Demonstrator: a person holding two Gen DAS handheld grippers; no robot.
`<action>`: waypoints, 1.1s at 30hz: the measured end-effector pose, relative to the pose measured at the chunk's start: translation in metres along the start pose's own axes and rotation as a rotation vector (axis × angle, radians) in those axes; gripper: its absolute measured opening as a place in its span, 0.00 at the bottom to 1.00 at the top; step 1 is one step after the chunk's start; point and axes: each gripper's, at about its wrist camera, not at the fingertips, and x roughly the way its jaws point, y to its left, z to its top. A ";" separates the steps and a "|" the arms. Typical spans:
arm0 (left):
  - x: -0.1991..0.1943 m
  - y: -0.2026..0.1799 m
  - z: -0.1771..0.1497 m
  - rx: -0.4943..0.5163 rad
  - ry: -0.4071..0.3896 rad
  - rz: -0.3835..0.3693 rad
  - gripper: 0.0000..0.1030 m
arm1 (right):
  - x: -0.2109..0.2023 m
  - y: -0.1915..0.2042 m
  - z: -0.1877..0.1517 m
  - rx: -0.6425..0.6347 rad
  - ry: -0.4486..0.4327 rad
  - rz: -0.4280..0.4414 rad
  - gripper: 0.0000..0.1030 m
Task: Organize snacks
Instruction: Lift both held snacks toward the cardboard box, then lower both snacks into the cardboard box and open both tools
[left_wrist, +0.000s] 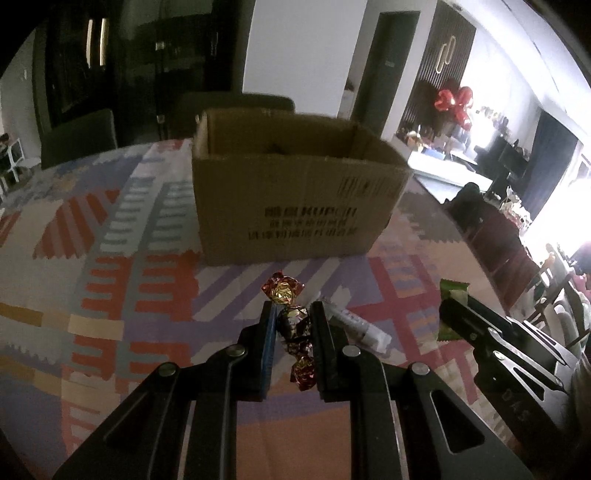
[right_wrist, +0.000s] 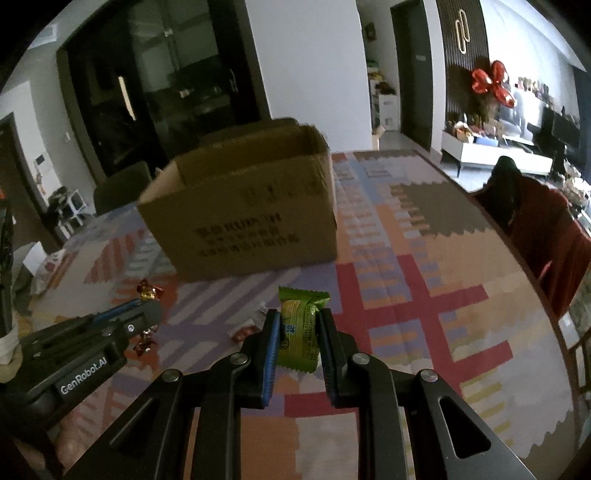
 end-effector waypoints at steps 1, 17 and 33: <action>-0.004 -0.001 0.001 0.001 -0.007 -0.002 0.18 | -0.005 0.002 0.003 -0.007 -0.010 0.009 0.21; -0.071 -0.011 0.038 0.023 -0.169 0.003 0.18 | -0.051 0.023 0.046 -0.098 -0.155 0.112 0.21; -0.093 -0.015 0.098 0.048 -0.239 0.011 0.18 | -0.055 0.041 0.103 -0.150 -0.215 0.223 0.22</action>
